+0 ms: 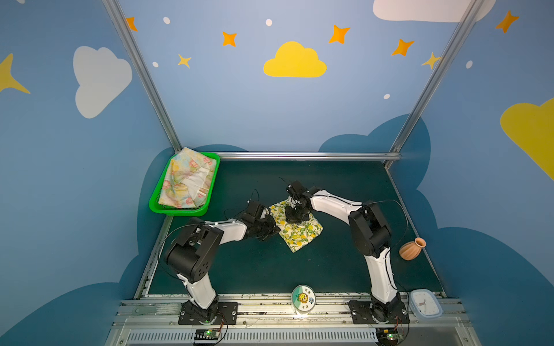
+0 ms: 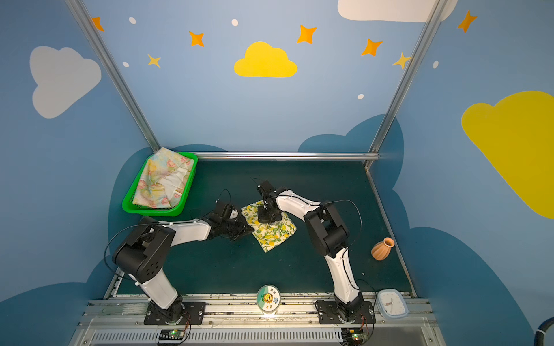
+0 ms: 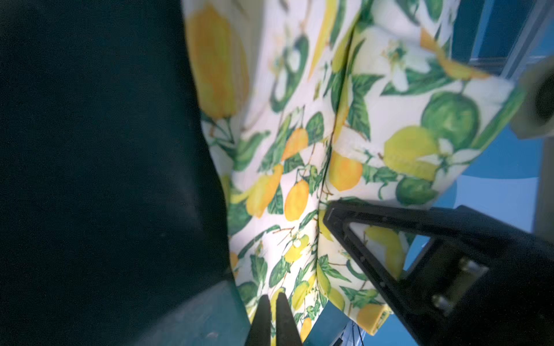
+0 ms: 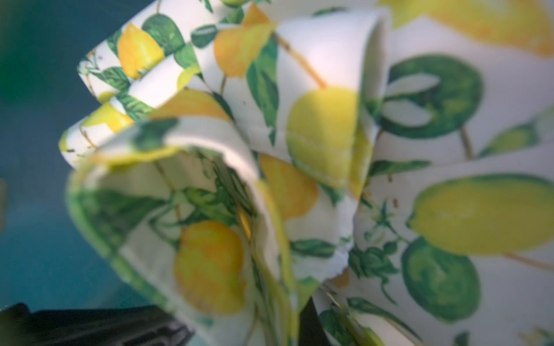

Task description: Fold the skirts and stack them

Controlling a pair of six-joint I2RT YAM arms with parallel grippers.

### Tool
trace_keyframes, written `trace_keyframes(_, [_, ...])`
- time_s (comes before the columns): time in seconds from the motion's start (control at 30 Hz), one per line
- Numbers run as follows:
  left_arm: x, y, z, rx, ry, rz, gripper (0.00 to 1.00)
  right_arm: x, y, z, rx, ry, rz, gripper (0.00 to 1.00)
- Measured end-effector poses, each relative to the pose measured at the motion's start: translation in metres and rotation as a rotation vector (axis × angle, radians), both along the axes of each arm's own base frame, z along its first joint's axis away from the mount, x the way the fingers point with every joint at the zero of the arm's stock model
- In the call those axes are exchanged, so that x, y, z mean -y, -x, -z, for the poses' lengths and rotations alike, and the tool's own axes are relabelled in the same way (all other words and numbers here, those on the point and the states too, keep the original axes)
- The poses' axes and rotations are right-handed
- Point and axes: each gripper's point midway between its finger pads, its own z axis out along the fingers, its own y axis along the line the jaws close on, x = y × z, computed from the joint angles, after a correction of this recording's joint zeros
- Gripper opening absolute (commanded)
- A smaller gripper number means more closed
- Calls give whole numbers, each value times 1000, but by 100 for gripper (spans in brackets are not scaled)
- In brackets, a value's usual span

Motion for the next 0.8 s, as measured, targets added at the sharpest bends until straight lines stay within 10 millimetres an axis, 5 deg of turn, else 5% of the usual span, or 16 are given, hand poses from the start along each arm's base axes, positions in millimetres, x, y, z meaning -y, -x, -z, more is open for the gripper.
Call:
trace_keyframes(0.13, [-9,-9,-12,25,20,-34,9,-1,0,0,-2,-4,2,34])
trace_keyframes(0.2, [-13,-13,-20,44,29,-46,9,-3,1,0,-5,-12,3,39])
trace_keyframes(0.53, [-30,-22,-44,110,39,-77,10,-12,10,-11,-23,-59,-21,47])
trace_keyframes(0.8, [-37,-18,-52,126,6,-65,11,-15,22,-65,-3,-154,-37,50])
